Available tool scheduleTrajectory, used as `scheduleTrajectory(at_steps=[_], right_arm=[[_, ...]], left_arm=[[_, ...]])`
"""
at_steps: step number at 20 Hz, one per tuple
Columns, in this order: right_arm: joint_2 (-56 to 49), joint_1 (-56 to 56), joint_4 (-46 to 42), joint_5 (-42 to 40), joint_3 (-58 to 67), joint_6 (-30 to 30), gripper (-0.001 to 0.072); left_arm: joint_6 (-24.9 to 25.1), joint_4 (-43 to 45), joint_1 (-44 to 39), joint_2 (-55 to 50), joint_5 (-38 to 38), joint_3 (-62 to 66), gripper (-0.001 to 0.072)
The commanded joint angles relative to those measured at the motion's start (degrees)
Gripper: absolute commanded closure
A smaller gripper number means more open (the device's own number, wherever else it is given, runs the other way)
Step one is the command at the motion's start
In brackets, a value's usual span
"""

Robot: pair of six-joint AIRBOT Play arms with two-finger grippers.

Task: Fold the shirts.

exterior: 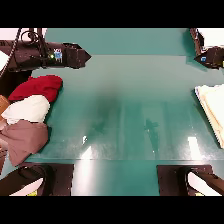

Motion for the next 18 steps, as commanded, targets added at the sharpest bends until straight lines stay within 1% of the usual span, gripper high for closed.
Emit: scheduleTrajectory(at_steps=[1, 12, 13, 14, 15, 16, 17, 18], right_arm=[[0.02, 0.20, 0.04, 0.04, 0.07, -0.02, 0.0693], [0.04, 0.20, 0.04, 0.09, 0.04, -0.02, 0.0693], [0.02, 0.20, 0.04, 0.07, 0.04, -0.02, 0.0693], [0.04, 0.20, 0.07, 0.09, 0.04, -0.02, 0.0693], [0.02, 0.20, 0.04, 0.07, 0.04, -0.02, 0.0693], [0.02, 0.20, 0.04, 0.04, 0.04, -0.02, 0.0693], [0.02, 0.20, 0.07, 0.07, 0.04, -0.02, 0.0693], [0.02, 0.20, 0.07, 0.09, 0.04, -0.02, 0.0693]], left_arm=[[0.02, 0.00, -0.02, 0.00, 0.00, 0.00, 0.0687], [-0.02, -0.04, -0.02, 0.00, 0.24, 0.00, 0.0687], [0.24, 0.13, -0.02, -0.02, 1.53, 0.00, 0.0687], [1.75, 1.97, 0.20, -0.02, 3.15, 0.00, 0.0686], [2.62, 5.05, 0.70, 0.00, 3.30, 0.00, 0.0589], [2.19, 9.81, 1.51, -0.02, 2.71, -0.02, 0.0253], [-0.59, 16.20, 2.78, -0.02, 1.49, -0.26, 0.0151], [-2.25, 22.71, 4.31, -0.15, -0.07, -0.66, 0.0154]])
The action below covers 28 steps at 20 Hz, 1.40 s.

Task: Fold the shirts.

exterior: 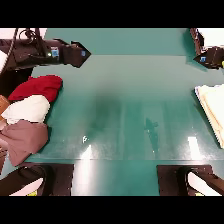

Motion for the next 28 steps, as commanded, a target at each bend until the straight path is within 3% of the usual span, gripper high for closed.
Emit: scheduleTrajectory(at_steps=[1, 4, 8, 12, 16, 17, 18, 19, 24, 28], right_arm=[[0.02, 0.04, 0.02, 0.00, 0.04, 0.02, 0.0693], [0.02, 0.04, 0.04, 0.04, 0.04, 0.02, 0.0693], [0.02, 0.07, 0.09, 0.07, 0.04, 0.04, 0.0693], [0.02, 0.07, 0.11, 0.28, 0.04, 0.04, 0.0693], [0.02, 0.07, 0.09, 0.17, 0.00, 0.07, 0.0693], [0.02, 0.07, 0.09, 0.02, 0.00, 0.07, 0.0693], [0.02, 0.07, 0.11, -0.07, 0.00, 0.07, 0.0693], [0.02, 0.07, 0.09, -0.02, 0.00, 0.07, 0.0693], [0.13, 0.07, 0.33, -0.74, 0.15, 0.04, 0.0693], [3.69, 0.04, 0.55, -9.25, 0.15, 0.04, 0.0693]], left_arm=[[-5.05, 19.61, 4.76, -0.46, -3.02, -1.38, 0.0154], [-7.04, 23.63, 14.86, -3.06, -3.50, -6.78, 0.0153], [-7.06, 22.88, 24.85, -10.97, 2.60, -14.40, 0.0153], [-7.04, 22.49, 29.27, -21.29, 5.29, -14.51, 0.0153], [-6.88, 22.38, 29.57, -24.92, 6.56, -14.38, 0.0155], [-7.08, 22.34, 29.57, -24.81, 6.27, -14.08, 0.0199], [-6.99, 22.38, 29.57, -24.35, 5.90, -13.60, 0.0484], [-6.73, 22.47, 29.57, -23.80, 5.62, -13.03, 0.0690], [-6.56, 22.43, 29.40, -14.93, 3.89, -5.92, 0.0687], [-5.40, 18.82, 29.40, -1.29, 0.28, 6.78, 0.0688]])
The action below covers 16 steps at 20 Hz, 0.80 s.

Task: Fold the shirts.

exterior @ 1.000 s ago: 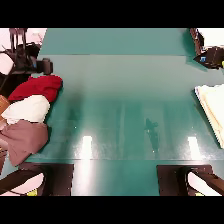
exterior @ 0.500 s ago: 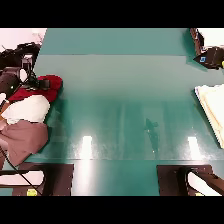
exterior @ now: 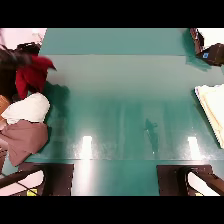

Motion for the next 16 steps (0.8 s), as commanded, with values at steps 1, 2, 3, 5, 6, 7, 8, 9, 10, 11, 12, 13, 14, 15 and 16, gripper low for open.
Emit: scheduleTrajectory(at_steps=[1, 2, 3, 5, 6, 7, 8, 9, 10, 11, 12, 13, 14, 15, 16], right_arm=[[3.26, 0.04, 0.09, -7.93, 0.04, 0.02, 0.0693], [4.66, 0.04, 0.07, -10.16, 0.02, 0.02, 0.0693], [5.77, 0.04, 0.04, -11.93, 0.02, 0.02, 0.0693], [7.56, 0.04, 0.02, -14.32, 0.02, 0.02, 0.0693], [8.24, 0.04, 0.02, -14.95, 0.02, 0.02, 0.0693], [8.76, 0.04, 0.04, -15.28, 0.02, 0.02, 0.0693], [9.22, 0.04, 0.04, -15.47, 0.02, 0.02, 0.0693], [9.60, 0.04, 0.04, -15.47, 0.02, 0.02, 0.0693], [9.77, 0.04, 0.09, -15.47, 0.02, 0.02, 0.0694], [9.77, 0.04, 0.09, -15.28, 0.02, 0.02, 0.0693], [9.77, 0.04, 0.11, -14.99, 0.02, 0.02, 0.0693], [9.77, 0.07, 0.13, -14.56, 0.02, 0.02, 0.0693], [9.77, 0.07, 0.22, -14.10, 0.02, 0.02, 0.0693], [9.77, 0.07, 0.22, -13.77, 0.02, 0.02, 0.0694], [9.77, 0.07, 0.22, -13.53, 0.02, 0.04, 0.0693]], left_arm=[[3.67, -5.14, -0.04, 10.95, -3.67, 11.13, 0.0688], [6.67, -8.76, -0.04, 13.73, -4.63, 14.62, 0.0688], [9.42, -12.85, -0.07, 15.82, -5.75, 17.84, 0.0689], [12.87, -20.68, -0.07, 17.81, -7.87, 22.62, 0.0690], [14.29, -24.81, -0.07, 17.94, -9.18, 24.30, 0.0690], [15.41, -28.44, -0.07, 18.03, -10.10, 24.76, 0.0690], [15.72, -30.25, -0.94, 17.81, -11.04, 24.68, 0.0691], [15.69, -29.88, -3.26, 17.20, -12.00, 24.39, 0.0691], [15.69, -29.83, -6.86, 16.06, -13.42, 24.13, 0.0691], [15.67, -29.24, -11.50, 14.38, -15.26, 24.09, 0.0691], [15.61, -27.91, -16.52, 12.39, -17.09, 24.04, 0.0691], [14.75, -25.57, -22.16, 10.01, -19.43, 24.04, 0.0691], [14.08, -22.93, -27.36, 7.50, -21.77, 23.93, 0.0691], [12.96, -20.48, -32.65, 4.76, -23.78, 23.23, 0.0691], [13.00, -19.34, -36.87, 2.19, -25.40, 22.14, 0.0690]])
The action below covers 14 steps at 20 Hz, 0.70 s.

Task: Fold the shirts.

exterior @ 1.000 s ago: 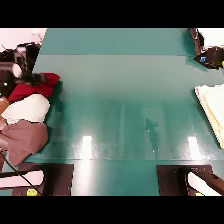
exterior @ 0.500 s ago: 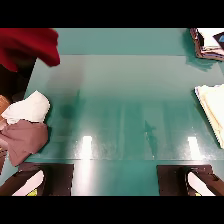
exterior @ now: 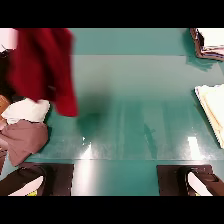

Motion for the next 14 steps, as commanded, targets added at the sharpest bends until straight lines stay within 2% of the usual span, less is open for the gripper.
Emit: scheduleTrajectory(at_steps=[1, 3, 4, 5, 6, 7, 10, 14], right_arm=[[0.22, 0.04, 0.11, 1.16, 0.02, 0.04, 0.0693], [0.48, 0.04, 0.07, 2.27, 0.00, 0.04, 0.0693], [0.61, 0.04, 0.04, 2.64, 0.00, 0.04, 0.0693], [0.81, 0.04, 0.02, 2.71, 0.00, 0.02, 0.0693], [1.03, 0.04, 0.02, 2.69, 0.00, 0.02, 0.0693], [1.33, 0.02, -0.04, 2.71, -0.02, 0.02, 0.0693], [2.10, 0.02, -0.07, 2.73, -0.04, 0.02, 0.0693], [2.21, 0.04, -0.02, 4.33, -0.04, 0.02, 0.0693]], left_arm=[[-1.16, 4.37, -16.24, -8.59, -7.85, -2.64, 0.0688], [-1.11, 3.48, -22.47, -13.07, -8.57, -6.75, 0.0685], [-0.76, 2.12, -24.96, -15.10, -8.28, -9.01, 0.0502], [-0.63, 1.03, -26.71, -16.92, -7.76, -10.71, 0.0127], [-0.59, 1.14, -27.47, -18.32, -7.69, -11.28, 0.0062], [-0.46, 1.75, -27.43, -19.26, -7.48, -11.32, 0.0091], [-0.76, 7.93, -24.22, -19.47, -3.04, -11.32, 0.0091], [-4.48, 7.82, -14.01, -22.08, 4.87, -11.45, 0.0092]])
